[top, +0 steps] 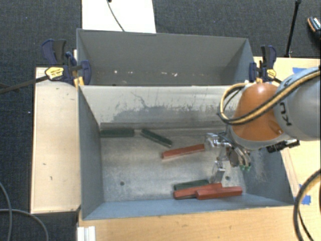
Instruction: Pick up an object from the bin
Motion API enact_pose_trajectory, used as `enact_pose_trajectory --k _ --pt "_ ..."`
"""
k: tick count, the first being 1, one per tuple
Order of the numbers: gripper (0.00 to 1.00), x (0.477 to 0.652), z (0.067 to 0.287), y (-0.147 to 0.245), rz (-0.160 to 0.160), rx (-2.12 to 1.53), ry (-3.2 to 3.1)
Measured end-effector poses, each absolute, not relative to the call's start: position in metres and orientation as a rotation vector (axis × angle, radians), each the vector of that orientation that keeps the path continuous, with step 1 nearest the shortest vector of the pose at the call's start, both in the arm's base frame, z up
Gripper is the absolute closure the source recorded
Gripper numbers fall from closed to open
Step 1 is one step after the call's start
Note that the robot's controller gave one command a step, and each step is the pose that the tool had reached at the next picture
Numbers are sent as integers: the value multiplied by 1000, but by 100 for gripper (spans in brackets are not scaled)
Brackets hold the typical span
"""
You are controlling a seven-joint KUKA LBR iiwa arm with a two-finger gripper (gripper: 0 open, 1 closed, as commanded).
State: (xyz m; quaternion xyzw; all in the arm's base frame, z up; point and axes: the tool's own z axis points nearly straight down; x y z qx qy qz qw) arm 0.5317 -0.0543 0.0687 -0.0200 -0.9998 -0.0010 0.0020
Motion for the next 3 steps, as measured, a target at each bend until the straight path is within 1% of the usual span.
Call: enact_pose_trajectory --k 1,2,3 --pt "0 515 72 19 -3 251 -3136" --pt "0 500 73 106 -3 494 -3112" --pt "0 507 86 -15 7 674 -3074"
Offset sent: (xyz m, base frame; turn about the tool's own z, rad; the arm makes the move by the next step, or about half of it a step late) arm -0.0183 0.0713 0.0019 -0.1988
